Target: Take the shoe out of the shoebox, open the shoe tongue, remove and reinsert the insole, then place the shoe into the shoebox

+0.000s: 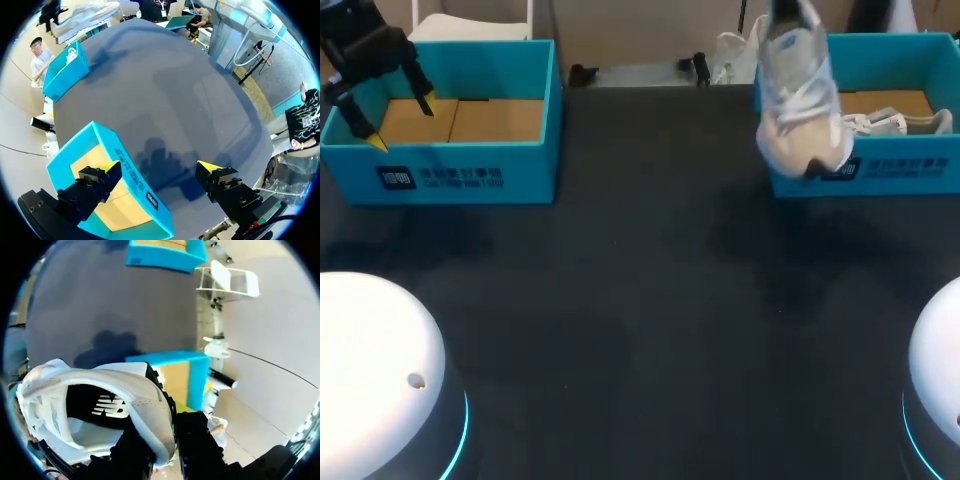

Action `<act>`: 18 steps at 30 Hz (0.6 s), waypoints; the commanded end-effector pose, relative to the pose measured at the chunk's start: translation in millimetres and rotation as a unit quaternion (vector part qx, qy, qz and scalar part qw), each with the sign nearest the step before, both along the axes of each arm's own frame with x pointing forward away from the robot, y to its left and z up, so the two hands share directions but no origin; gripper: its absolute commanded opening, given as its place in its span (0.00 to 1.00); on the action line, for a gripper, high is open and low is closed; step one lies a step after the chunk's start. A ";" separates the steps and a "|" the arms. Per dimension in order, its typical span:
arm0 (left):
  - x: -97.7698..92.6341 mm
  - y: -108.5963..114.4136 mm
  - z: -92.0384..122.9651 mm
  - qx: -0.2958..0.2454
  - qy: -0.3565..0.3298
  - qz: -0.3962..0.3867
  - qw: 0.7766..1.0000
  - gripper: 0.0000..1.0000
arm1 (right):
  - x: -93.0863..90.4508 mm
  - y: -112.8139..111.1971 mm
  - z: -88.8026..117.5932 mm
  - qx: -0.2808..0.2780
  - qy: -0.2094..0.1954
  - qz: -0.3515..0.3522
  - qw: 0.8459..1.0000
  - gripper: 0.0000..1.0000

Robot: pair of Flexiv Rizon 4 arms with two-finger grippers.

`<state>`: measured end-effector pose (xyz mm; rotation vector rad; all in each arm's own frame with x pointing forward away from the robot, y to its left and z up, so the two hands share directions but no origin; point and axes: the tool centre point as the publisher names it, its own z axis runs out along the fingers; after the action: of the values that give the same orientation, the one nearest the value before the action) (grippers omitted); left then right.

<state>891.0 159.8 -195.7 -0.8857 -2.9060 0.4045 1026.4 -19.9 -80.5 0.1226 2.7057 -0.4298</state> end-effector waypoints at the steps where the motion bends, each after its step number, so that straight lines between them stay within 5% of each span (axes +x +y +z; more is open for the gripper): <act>1: 0.1 0.5 0.1 0.001 0.000 0.000 1.000 1.00 | 36.2 -37.1 9.1 0.027 -0.007 0.028 0.999 0.00; 11: 0.1 0.5 0.1 0.001 0.000 0.000 1.000 1.00 | 117.8 -89.0 4.5 0.002 0.016 0.044 0.999 0.00; 18: 0.1 0.5 0.1 0.001 0.000 0.000 1.000 1.00 | 122.6 -91.5 1.6 0.016 0.015 0.047 0.999 0.00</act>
<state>891.0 159.7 -195.7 -0.8858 -2.9059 0.4044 1145.6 -112.5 -82.6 -0.0056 2.7236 -0.3574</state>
